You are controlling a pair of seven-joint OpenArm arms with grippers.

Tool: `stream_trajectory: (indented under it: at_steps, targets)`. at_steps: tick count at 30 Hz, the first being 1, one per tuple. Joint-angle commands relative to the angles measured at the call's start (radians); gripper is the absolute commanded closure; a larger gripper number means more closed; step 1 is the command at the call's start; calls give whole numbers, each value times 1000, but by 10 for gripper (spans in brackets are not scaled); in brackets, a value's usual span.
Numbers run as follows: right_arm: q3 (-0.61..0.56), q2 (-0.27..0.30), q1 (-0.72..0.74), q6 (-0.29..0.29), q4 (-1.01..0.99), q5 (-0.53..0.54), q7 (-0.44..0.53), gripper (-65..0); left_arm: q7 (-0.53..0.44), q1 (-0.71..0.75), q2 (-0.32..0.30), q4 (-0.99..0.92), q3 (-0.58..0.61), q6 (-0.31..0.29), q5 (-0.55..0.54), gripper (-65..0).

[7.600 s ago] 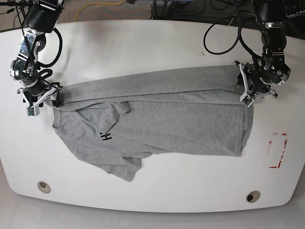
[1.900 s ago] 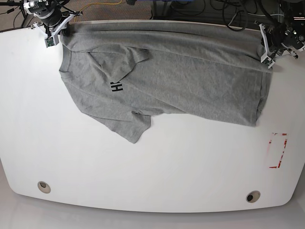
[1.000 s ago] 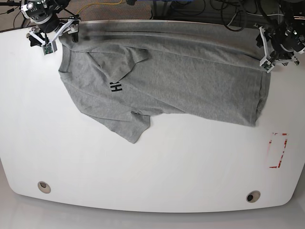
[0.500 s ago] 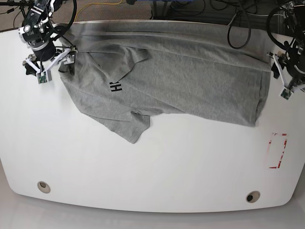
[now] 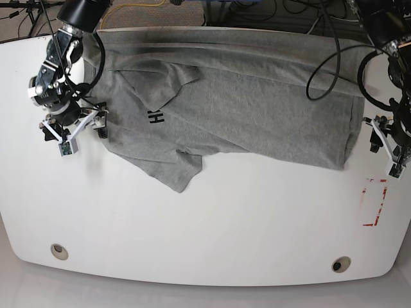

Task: Fold the T-shirt properly
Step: 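Release the edge and move the right gripper onto the shirt near the letters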

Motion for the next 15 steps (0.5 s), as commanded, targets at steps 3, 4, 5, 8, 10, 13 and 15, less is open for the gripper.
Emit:
stream_trajectory:
  at_steps: [3, 4, 5, 8, 10, 13, 15]
  targets:
    - [-15, 34, 93, 2, -97, 19, 18, -561, -16, -80, -18, -74, -9, -1, -6, -318]
    - [-22, 35, 106, 2, -115, 21, 18, -561, -16, -89, -18, -93, -9, -1, -6, -318]
    - [-28, 35, 116, 2, -131, 22, 18, -561, -16, -97, -18, -105, -9, -1, -6, -318]
    - [-50, 34, 142, 2, -166, 22, 18, -561, -22, -107, -20, -133, -9, -1, -6, -318]
    - [-64, 31, 154, 2, -186, 24, 18, -561, -56, -107, -20, -148, -9, -1, -6, -318]
    - [-79, 9, 163, 2, -209, 24, 18, -561, -104, -95, -22, -157, -11, -1, -6, -318]
    - [-84, -4, 168, 2, -223, 22, 20, -561, -134, -77, -23, -165, -11, -1, -6, -318]
